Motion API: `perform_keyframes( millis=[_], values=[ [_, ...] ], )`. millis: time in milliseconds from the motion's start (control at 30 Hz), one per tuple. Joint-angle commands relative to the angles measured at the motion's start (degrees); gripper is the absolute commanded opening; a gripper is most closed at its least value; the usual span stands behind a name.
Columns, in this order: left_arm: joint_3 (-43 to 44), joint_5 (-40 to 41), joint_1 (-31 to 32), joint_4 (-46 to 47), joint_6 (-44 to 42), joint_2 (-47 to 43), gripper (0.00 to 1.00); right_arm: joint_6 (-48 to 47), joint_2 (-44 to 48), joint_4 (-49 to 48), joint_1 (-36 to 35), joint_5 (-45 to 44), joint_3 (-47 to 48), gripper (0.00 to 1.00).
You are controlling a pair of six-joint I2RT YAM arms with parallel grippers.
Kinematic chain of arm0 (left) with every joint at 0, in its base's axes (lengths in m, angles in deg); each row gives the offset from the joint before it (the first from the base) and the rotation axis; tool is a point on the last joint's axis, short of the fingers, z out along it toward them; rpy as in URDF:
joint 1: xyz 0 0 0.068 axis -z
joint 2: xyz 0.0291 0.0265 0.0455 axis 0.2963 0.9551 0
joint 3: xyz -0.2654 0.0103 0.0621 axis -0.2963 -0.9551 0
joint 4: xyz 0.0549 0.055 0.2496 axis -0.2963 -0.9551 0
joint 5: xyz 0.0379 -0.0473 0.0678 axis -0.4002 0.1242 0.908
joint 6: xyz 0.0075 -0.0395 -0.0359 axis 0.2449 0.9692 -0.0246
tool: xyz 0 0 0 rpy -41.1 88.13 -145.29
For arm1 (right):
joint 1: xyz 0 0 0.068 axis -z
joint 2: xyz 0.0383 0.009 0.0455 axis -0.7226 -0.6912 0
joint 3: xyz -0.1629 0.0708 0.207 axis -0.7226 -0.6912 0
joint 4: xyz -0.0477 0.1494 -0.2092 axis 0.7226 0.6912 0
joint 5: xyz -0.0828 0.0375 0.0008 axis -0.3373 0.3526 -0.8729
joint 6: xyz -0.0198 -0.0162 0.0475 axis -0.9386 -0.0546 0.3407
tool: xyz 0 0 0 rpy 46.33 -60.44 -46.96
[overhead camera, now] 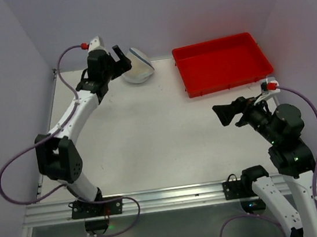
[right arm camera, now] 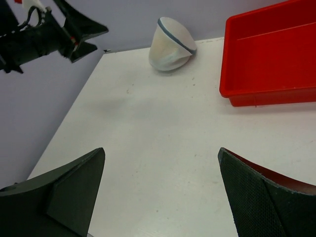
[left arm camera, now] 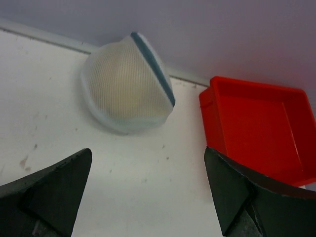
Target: Unzip the laundry bag and remove the bra
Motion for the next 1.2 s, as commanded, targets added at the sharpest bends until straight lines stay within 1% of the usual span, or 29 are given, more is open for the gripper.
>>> perform_keyframes(
  millis=[0,67,100,167,200,233,267,300,433,667,700,733,800,833,867,900,1000,1067,1100,1133,1167],
  values=[
    [11.8,6.6,1.4,9.1,2.3,11.2,1.00,1.3,-1.3,-4.3,-0.3,3.0,-0.5,0.99],
    [17.0,9.7,1.8,9.8,2.3,16.0,1.00,1.3,-1.6,-5.4,-0.3,3.7,-1.4,0.99],
    [18.2,11.8,2.0,10.5,1.8,20.1,1.00,1.5,-1.7,-6.0,-0.3,4.2,-2.4,0.99],
    [21.8,13.6,2.1,14.4,0.8,24.1,1.00,1.8,-1.8,-7.5,-0.3,5.6,-3.2,0.99],
    [23.6,15.1,2.2,14.5,-0.3,28.3,1.00,1.8,-2.3,-7.7,-0.3,6.5,-3.5,0.99],
    [25.2,15.5,2.2,14.4,-1.0,30.2,1.00,1.8,-2.5,-7.6,-0.3,7.0,-3.5,0.99],
    [28.9,15.8,2.3,14.2,-1.7,32.4,1.00,1.8,-2.8,-7.7,-0.3,7.1,-3.5,0.99],
    [30.8,16.1,2.4,13.8,-2.7,35.9,1.00,1.7,-3.0,-7.7,-0.3,7.5,-3.7,0.99],
    [36.9,16.5,2.8,14.3,-4.2,42.0,1.00,1.7,-3.6,-8.2,-0.3,8.3,-4.7,0.99],
    [35.6,14.6,4.8,20.3,-3.8,46.7,1.00,1.6,-5.2,-8.1,-0.3,9.5,-5.0,0.99],
    [35.4,14.5,5.0,20.7,-3.7,47.4,0.97,1.6,-5.3,-8.0,-0.3,9.6,-4.8,0.99],
    [34.9,14.5,5.0,20.8,-3.4,47.7,0.90,1.5,-5.5,-7.8,-0.3,9.9,-4.7,0.99],
    [34.1,14.4,5.0,20.6,-2.1,48.4,0.83,1.5,-5.5,-7.4,-0.3,10.0,-4.6,0.99],
    [32.7,14.1,4.9,21.3,-2.0,48.6,0.71,1.5,-5.5,-7.4,-0.3,10.0,-4.6,0.99],
    [32.0,13.8,5.0,21.8,-1.7,48.8,0.65,1.5,-5.5,-7.4,-0.3,10.0,-4.7,0.99],
    [31.5,13.4,5.0,22.2,-1.6,49.4,0.53,1.5,-5.4,-7.4,-0.3,10.1,-4.8,0.99],
    [31.0,12.3,4.9,21.8,-1.7,51.0,0.28,1.5,-5.1,-7.4,-0.3,10.4,-5.1,0.99],
    [30.3,12.0,4.9,21.5,-1.5,51.6,0.19,1.5,-5.1,-7.4,-0.3,10.7,-5.1,0.99],
    [29.9,12.0,4.8,21.0,-1.5,52.0,0.10,1.5,-5.0,-7.3,-0.3,10.7,-5.0,0.99],
    [29.1,11.9,4.8,20.7,-1.4,52.1,0.04,1.5,-5.0,-7.3,-0.3,10.7,-5.0,0.99],
    [28.8,11.9,4.8,20.3,-0.5,52.3,0.00,1.5,-4.9,-7.3,-0.3,10.7,-5.0,0.99]
  ],
)
